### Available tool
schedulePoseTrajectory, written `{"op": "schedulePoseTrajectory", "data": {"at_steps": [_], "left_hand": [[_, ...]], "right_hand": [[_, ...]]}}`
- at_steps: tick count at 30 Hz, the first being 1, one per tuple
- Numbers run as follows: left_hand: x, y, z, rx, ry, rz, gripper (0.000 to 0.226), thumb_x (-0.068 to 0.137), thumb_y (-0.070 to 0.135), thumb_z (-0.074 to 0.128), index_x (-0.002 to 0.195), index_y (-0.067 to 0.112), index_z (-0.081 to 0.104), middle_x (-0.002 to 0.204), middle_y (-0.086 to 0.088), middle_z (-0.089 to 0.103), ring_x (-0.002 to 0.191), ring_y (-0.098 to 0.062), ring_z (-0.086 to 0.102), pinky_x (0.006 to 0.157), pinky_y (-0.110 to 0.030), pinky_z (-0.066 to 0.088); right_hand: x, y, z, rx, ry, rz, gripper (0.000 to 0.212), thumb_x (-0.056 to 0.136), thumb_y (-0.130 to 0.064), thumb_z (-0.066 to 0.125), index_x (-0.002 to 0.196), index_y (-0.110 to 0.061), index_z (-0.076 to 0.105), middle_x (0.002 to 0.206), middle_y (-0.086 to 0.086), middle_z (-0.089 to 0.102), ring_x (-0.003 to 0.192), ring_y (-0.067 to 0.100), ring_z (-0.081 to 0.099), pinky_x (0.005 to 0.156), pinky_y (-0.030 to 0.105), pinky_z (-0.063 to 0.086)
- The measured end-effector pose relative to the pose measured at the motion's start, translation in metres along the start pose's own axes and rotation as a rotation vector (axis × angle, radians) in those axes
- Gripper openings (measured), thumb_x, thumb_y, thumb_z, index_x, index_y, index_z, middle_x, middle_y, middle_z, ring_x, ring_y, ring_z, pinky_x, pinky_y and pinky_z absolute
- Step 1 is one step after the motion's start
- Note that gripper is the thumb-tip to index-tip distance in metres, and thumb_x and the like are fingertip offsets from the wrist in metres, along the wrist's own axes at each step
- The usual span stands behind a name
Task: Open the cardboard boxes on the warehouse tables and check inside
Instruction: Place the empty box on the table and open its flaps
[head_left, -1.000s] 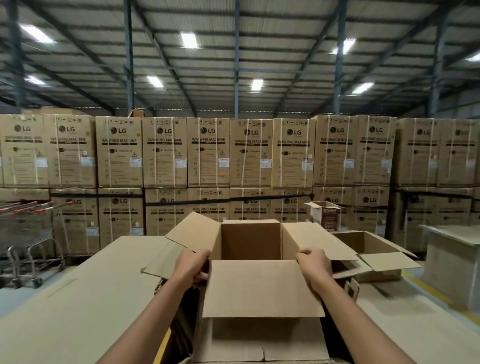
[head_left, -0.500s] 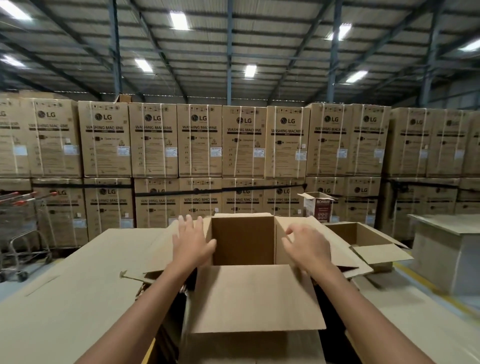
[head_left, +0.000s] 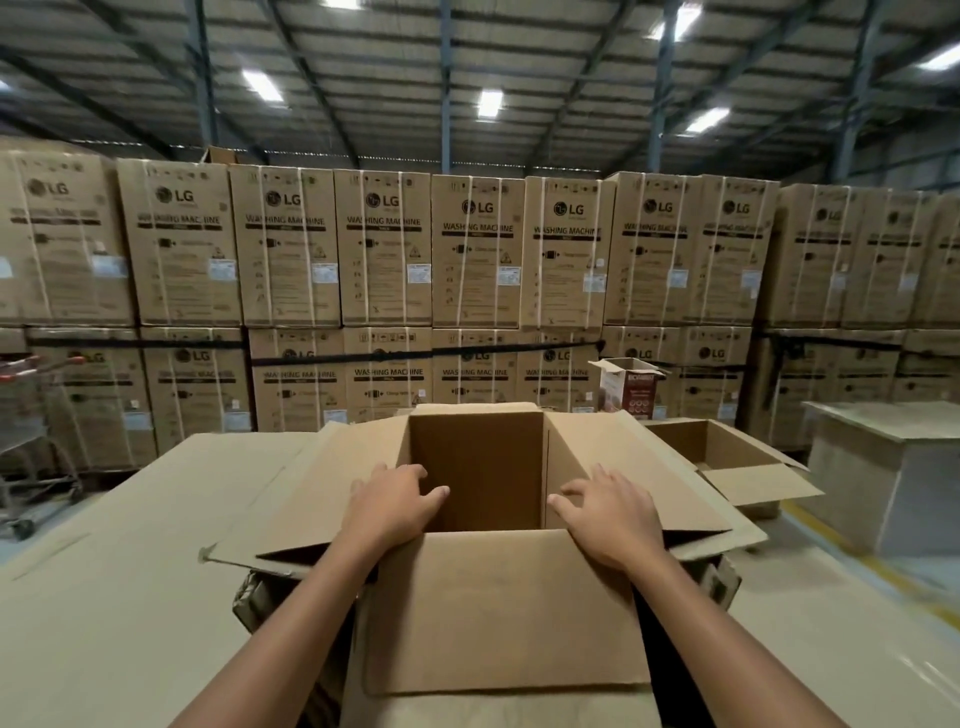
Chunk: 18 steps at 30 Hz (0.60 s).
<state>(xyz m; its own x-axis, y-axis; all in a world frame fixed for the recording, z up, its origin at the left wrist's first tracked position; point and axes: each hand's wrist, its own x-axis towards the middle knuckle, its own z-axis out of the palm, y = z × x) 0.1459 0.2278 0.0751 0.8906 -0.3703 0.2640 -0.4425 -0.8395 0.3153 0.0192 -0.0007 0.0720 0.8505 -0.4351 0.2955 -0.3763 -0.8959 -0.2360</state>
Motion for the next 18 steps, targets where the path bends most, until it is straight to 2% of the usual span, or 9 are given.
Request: {"op": "schedulePoseTrajectory", "data": {"at_steps": [2, 4, 5, 8, 12, 16, 18], "left_hand": [[-0.006, 0.000, 0.001, -0.170, 0.200, 0.025, 0.043, 0.098, 0.050, 0.051, 0.129, 0.023, 0.065, 0.116, 0.005, 0.071, 0.103, -0.011, 0.064, 0.088, -0.033, 0.055], [-0.014, -0.003, -0.001, -0.267, 0.360, 0.055, 0.034, 0.099, 0.045, 0.053, 0.116, 0.021, 0.071, 0.095, 0.010, 0.072, 0.081, -0.005, 0.065, 0.069, -0.023, 0.055], [-0.017, -0.005, -0.001, -0.262, 0.375, 0.067, 0.036, 0.099, 0.047, 0.051, 0.114, 0.022, 0.072, 0.092, 0.011, 0.071, 0.078, -0.004, 0.064, 0.066, -0.023, 0.056], [-0.032, -0.010, 0.002, -0.127, 0.295, 0.107, 0.049, 0.097, 0.060, 0.041, 0.121, 0.027, 0.068, 0.107, 0.008, 0.072, 0.098, -0.010, 0.064, 0.080, -0.031, 0.056], [-0.064, 0.004, -0.003, 0.021, 0.181, 0.140, 0.048, 0.102, 0.055, 0.032, 0.124, 0.028, 0.065, 0.125, 0.006, 0.067, 0.130, -0.018, 0.049, 0.107, -0.040, 0.036], [-0.102, 0.027, -0.010, 0.021, 0.055, 0.164, 0.050, 0.104, 0.053, 0.030, 0.136, 0.026, 0.057, 0.143, 0.003, 0.056, 0.146, -0.022, 0.033, 0.119, -0.047, 0.023], [-0.121, 0.045, -0.018, 0.015, 0.014, 0.204, 0.053, 0.104, 0.054, 0.031, 0.142, 0.024, 0.051, 0.150, 0.002, 0.050, 0.149, -0.022, 0.028, 0.120, -0.045, 0.024]], "right_hand": [[-0.006, 0.002, -0.001, 0.055, 0.055, -0.047, 0.048, 0.096, -0.065, 0.037, 0.129, -0.041, 0.062, 0.149, -0.005, 0.049, 0.139, 0.017, 0.040, 0.114, 0.044, 0.030], [-0.013, 0.001, -0.001, 0.090, 0.087, -0.099, 0.046, 0.097, -0.063, 0.036, 0.128, -0.041, 0.063, 0.152, -0.004, 0.046, 0.143, 0.016, 0.036, 0.115, 0.043, 0.027], [-0.016, 0.001, 0.000, 0.101, 0.091, -0.122, 0.046, 0.098, -0.063, 0.035, 0.127, -0.041, 0.063, 0.154, -0.003, 0.043, 0.144, 0.016, 0.034, 0.116, 0.043, 0.025], [-0.031, -0.001, 0.000, 0.114, 0.080, -0.175, 0.050, 0.100, -0.062, 0.029, 0.128, -0.041, 0.063, 0.157, 0.000, 0.040, 0.145, 0.016, 0.030, 0.116, 0.042, 0.021], [-0.053, 0.001, -0.012, 0.060, 0.034, -0.228, 0.053, 0.101, -0.061, 0.024, 0.137, -0.038, 0.056, 0.160, -0.001, 0.034, 0.146, 0.017, 0.026, 0.117, 0.042, 0.015], [-0.089, 0.010, -0.030, 0.005, -0.086, -0.295, 0.063, 0.097, -0.065, 0.029, 0.148, -0.029, 0.042, 0.152, -0.006, 0.042, 0.141, 0.016, 0.034, 0.116, 0.043, 0.023], [-0.108, 0.018, -0.048, 0.043, -0.139, -0.308, 0.065, 0.095, -0.067, 0.032, 0.142, -0.026, 0.049, 0.148, -0.005, 0.045, 0.140, 0.020, 0.036, 0.113, 0.042, 0.032]]}}
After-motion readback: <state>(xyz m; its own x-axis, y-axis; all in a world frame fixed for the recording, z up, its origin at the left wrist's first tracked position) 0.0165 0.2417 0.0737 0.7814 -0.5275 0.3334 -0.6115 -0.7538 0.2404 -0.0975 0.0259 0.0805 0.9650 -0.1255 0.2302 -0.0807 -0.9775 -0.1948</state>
